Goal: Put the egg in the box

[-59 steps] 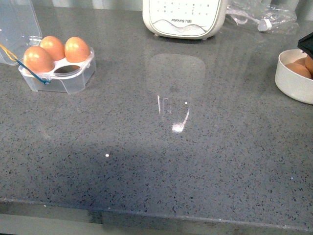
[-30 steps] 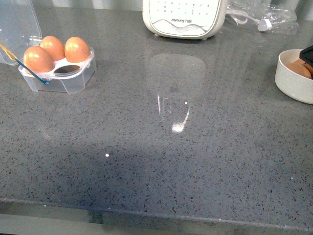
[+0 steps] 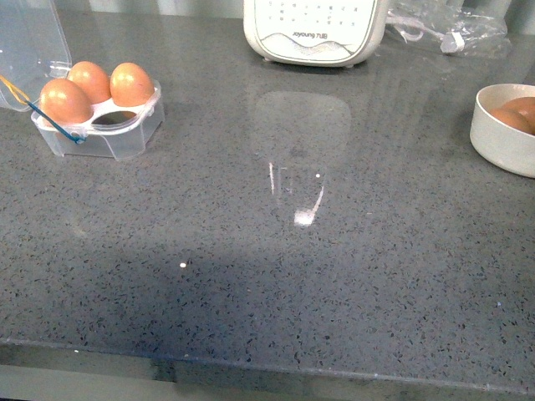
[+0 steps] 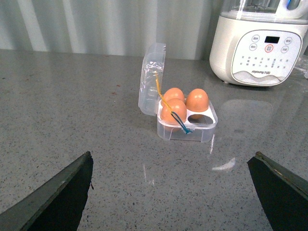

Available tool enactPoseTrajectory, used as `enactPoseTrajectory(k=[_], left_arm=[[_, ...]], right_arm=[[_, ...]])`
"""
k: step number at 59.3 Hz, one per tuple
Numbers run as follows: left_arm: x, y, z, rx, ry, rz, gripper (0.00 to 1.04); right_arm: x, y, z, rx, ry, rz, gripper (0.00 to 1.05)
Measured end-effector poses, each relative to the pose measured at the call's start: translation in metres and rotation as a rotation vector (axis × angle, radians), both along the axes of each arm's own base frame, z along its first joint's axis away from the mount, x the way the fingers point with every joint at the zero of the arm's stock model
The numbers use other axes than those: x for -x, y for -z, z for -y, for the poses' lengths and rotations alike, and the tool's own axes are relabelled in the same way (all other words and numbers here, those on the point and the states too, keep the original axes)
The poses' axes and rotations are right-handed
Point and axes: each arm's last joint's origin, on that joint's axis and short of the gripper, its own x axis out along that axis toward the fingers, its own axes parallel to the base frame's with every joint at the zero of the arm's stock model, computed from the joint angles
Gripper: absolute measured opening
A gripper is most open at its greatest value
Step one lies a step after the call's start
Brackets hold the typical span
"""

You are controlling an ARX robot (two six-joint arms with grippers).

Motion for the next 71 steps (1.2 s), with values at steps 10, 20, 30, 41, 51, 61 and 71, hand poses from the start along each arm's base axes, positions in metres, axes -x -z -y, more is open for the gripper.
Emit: enactPoseTrajectory(k=[10, 20, 30, 41, 51, 61, 71], left_arm=[[0.0, 0.0, 0.0, 0.0, 0.0, 0.0, 0.98], [0.0, 0.0, 0.0, 0.0, 0.0, 0.0, 0.98], [0.0, 0.0, 0.0, 0.0, 0.0, 0.0, 0.98], [0.0, 0.0, 0.0, 0.0, 0.0, 0.0, 0.98], [0.0, 0.0, 0.0, 0.0, 0.0, 0.0, 0.98], [0.0, 0.0, 0.0, 0.0, 0.0, 0.0, 0.98], [0.0, 0.0, 0.0, 0.0, 0.0, 0.0, 0.98]], right_arm=[[0.008, -0.03, -0.017, 0.0, -0.04, 0.071, 0.42], [0.002, -0.075, -0.06, -0.037, -0.163, 0.181, 0.42], [-0.002, -0.092, -0.115, -0.06, -0.328, 0.208, 0.42], [-0.002, -0.082, -0.175, -0.082, -0.551, 0.152, 0.42], [0.002, -0.058, -0.21, -0.05, -0.708, 0.086, 0.42], [-0.003, -0.04, -0.222, -0.038, -0.771, 0.048, 0.42], [-0.018, -0.038, -0.229, -0.057, -0.771, 0.046, 0.42]])
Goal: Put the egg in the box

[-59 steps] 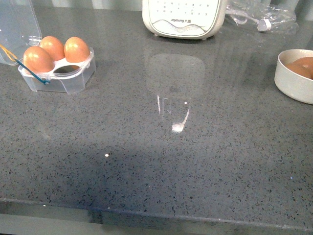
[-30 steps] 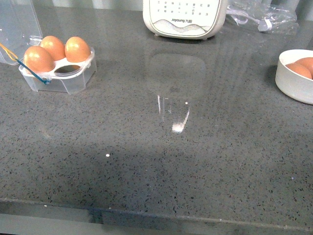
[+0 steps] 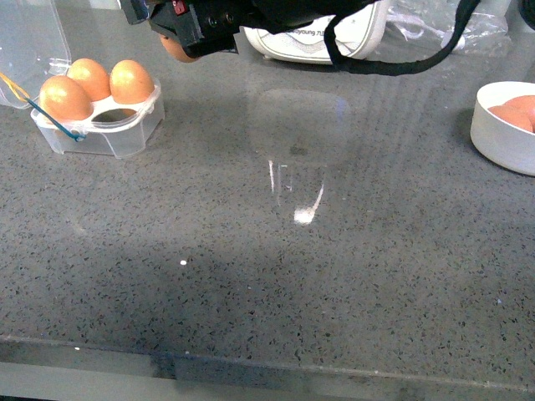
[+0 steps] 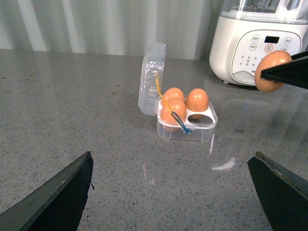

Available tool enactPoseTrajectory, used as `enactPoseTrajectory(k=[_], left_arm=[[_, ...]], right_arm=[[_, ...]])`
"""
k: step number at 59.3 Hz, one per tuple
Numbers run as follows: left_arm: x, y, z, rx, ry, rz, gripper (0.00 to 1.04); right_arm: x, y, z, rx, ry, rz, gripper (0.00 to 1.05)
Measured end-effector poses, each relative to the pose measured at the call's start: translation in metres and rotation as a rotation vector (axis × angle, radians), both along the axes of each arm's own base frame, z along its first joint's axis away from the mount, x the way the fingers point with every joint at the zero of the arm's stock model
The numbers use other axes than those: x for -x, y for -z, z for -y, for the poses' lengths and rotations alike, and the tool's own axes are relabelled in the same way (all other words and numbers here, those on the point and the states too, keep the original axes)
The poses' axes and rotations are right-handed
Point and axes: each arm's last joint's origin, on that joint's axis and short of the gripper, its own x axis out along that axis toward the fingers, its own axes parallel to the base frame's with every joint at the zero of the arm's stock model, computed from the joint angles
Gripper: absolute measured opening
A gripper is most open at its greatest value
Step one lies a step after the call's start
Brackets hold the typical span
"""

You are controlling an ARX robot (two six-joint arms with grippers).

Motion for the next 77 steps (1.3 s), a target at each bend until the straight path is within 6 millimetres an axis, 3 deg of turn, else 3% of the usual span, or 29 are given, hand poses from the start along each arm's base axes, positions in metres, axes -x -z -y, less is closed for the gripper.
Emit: enactPoseTrajectory(k=[14, 53, 77], left_arm=[[0.0, 0.0, 0.0, 0.0, 0.0, 0.0, 0.98], [0.0, 0.0, 0.0, 0.0, 0.0, 0.0, 0.98], [0.0, 0.0, 0.0, 0.0, 0.0, 0.0, 0.98]], right_arm=[[-0.017, 0.001, -0.018, -0.018, -0.022, -0.015, 0.42], [-0.022, 0.027, -0.048, 0.013, -0.095, -0.058, 0.42], [-0.026, 0.027, -0.065, 0.011, -0.122, -0.056, 0.42]])
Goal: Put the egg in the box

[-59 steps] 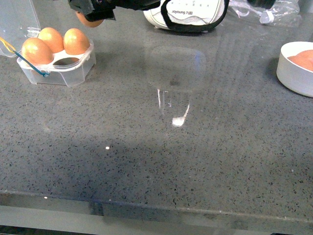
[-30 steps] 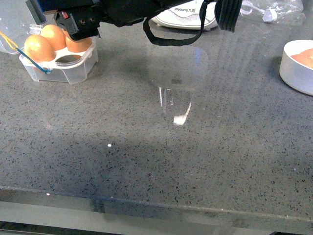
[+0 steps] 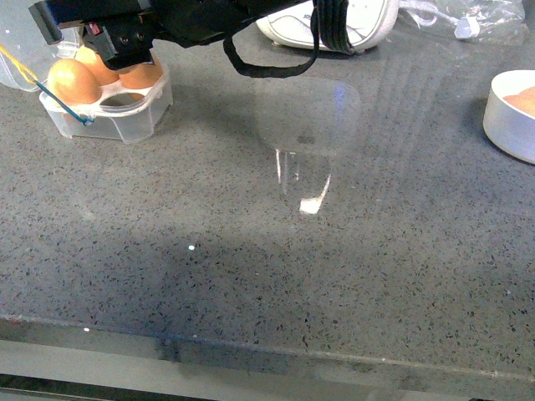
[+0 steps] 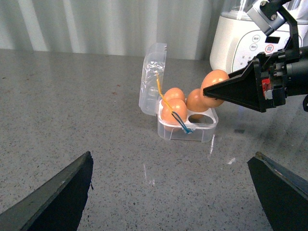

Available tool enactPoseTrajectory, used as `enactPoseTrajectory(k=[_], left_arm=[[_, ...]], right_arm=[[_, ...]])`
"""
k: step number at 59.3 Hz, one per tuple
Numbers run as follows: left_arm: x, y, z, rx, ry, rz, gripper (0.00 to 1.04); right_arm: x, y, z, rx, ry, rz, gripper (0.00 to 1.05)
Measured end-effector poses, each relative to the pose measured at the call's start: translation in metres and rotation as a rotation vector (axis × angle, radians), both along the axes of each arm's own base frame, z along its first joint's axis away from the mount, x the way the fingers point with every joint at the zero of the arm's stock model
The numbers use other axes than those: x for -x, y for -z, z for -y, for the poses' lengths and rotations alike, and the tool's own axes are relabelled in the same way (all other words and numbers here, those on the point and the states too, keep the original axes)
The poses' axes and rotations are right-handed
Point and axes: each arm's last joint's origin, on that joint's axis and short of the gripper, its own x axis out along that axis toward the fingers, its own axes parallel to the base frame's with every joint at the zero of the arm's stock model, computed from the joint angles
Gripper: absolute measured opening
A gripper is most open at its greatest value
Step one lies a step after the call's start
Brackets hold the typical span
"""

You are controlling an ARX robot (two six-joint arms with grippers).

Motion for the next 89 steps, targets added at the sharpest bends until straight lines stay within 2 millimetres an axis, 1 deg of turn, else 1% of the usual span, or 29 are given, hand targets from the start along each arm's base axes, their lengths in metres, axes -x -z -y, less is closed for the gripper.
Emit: enactPoseTrajectory(k=[22, 28, 36, 42, 44, 46, 47, 51, 56, 61, 67, 71, 74, 75, 77, 80, 82, 83, 84, 89], left_arm=[[0.0, 0.0, 0.0, 0.0, 0.0, 0.0, 0.98], [0.0, 0.0, 0.0, 0.0, 0.0, 0.0, 0.98], [0.0, 0.0, 0.0, 0.0, 0.0, 0.0, 0.98], [0.0, 0.0, 0.0, 0.0, 0.0, 0.0, 0.98], [0.0, 0.0, 0.0, 0.0, 0.0, 0.0, 0.98], [0.0, 0.0, 0.0, 0.0, 0.0, 0.0, 0.98], [0.0, 0.0, 0.0, 0.0, 0.0, 0.0, 0.98], [0.0, 0.0, 0.0, 0.0, 0.0, 0.0, 0.98], [0.0, 0.0, 0.0, 0.0, 0.0, 0.0, 0.98], [0.0, 0.0, 0.0, 0.0, 0.0, 0.0, 0.98], [0.0, 0.0, 0.0, 0.0, 0.0, 0.0, 0.98], [0.0, 0.0, 0.0, 0.0, 0.0, 0.0, 0.98], [0.0, 0.0, 0.0, 0.0, 0.0, 0.0, 0.98], [0.0, 0.0, 0.0, 0.0, 0.0, 0.0, 0.98], [0.0, 0.0, 0.0, 0.0, 0.0, 0.0, 0.98], [0.0, 0.0, 0.0, 0.0, 0.0, 0.0, 0.98], [0.0, 0.0, 0.0, 0.0, 0.0, 0.0, 0.98], [0.0, 0.0, 0.0, 0.0, 0.0, 0.0, 0.98], [0.0, 0.0, 0.0, 0.0, 0.0, 0.0, 0.98], [0.0, 0.0, 0.0, 0.0, 0.0, 0.0, 0.98]], right_arm=[[-0.001, 0.013, -0.004, 0.031, -0.007, -0.011, 0.42], [-0.001, 0.013, -0.004, 0.034, -0.01, -0.009, 0.63], [-0.001, 0.013, -0.004, 0.033, -0.01, -0.009, 0.83], [0.001, 0.008, -0.002, 0.023, -0.008, 0.0, 0.98], [0.001, 0.007, -0.001, 0.019, -0.005, 0.002, 1.0], [0.002, 0.004, 0.001, 0.011, 0.001, 0.007, 0.98], [0.003, 0.0, 0.004, 0.002, 0.007, 0.012, 0.97], [0.007, -0.014, 0.015, -0.028, 0.033, 0.028, 0.97], [0.013, -0.031, 0.036, -0.064, 0.091, 0.05, 0.97], [0.016, -0.04, 0.057, -0.087, 0.156, 0.06, 0.97], [0.023, -0.047, 0.092, -0.118, 0.286, 0.068, 0.97], [0.03, -0.048, 0.115, -0.118, 0.389, 0.083, 0.97], [0.04, -0.048, 0.138, -0.122, 0.485, 0.099, 0.97], [0.045, -0.047, 0.15, -0.124, 0.539, 0.103, 0.97], [0.053, -0.045, 0.166, -0.136, 0.6, 0.104, 0.97], [0.061, -0.042, 0.182, -0.144, 0.672, 0.098, 0.97], [0.07, -0.038, 0.199, -0.148, 0.744, 0.098, 0.97], [0.073, -0.037, 0.203, -0.149, 0.759, 0.098, 0.97], [0.077, -0.035, 0.211, -0.151, 0.787, 0.096, 0.97], [0.094, -0.027, 0.237, -0.156, 0.896, 0.088, 0.97]])
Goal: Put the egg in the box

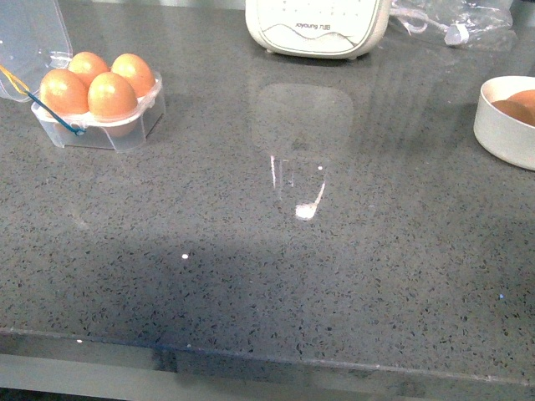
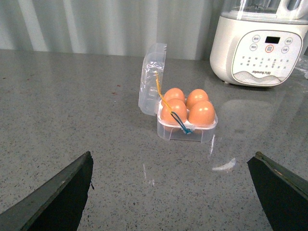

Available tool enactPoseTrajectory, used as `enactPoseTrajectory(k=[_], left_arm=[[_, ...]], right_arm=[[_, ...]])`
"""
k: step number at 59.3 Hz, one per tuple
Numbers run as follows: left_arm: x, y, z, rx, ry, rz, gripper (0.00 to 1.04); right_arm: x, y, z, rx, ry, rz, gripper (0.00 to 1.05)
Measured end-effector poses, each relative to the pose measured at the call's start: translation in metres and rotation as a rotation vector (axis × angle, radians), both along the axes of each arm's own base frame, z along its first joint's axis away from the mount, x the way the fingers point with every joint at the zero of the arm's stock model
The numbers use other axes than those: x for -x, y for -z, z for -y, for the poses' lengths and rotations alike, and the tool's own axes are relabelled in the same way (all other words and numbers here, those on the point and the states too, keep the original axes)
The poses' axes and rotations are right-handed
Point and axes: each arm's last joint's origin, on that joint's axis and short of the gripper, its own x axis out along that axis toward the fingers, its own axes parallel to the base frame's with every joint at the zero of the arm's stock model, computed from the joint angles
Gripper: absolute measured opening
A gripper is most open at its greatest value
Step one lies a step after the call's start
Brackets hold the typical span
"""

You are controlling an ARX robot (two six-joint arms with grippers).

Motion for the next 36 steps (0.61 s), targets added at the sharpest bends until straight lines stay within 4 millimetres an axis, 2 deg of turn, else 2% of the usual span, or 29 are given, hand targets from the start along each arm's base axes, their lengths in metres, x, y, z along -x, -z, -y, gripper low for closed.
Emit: enactPoseTrajectory(k=[4, 11, 20, 29, 36], left_arm=[[0.0, 0.0, 0.0, 0.0, 0.0, 0.0, 0.98], [0.0, 0.0, 0.0, 0.0, 0.0, 0.0, 0.98], [0.0, 0.0, 0.0, 0.0, 0.0, 0.0, 0.98], [0.0, 0.0, 0.0, 0.0, 0.0, 0.0, 0.98], [0.0, 0.0, 0.0, 0.0, 0.0, 0.0, 0.98]], right_arm=[[0.017, 0.006, 0.024, -0.01, 0.088, -0.005, 0.97], [0.044, 0.014, 0.052, -0.003, 0.206, 0.0, 0.97], [0.074, 0.024, 0.075, 0.005, 0.307, -0.005, 0.97], [0.092, 0.026, 0.088, 0.024, 0.352, 0.006, 0.97], [0.108, 0.028, 0.087, 0.085, 0.201, 0.165, 0.79]])
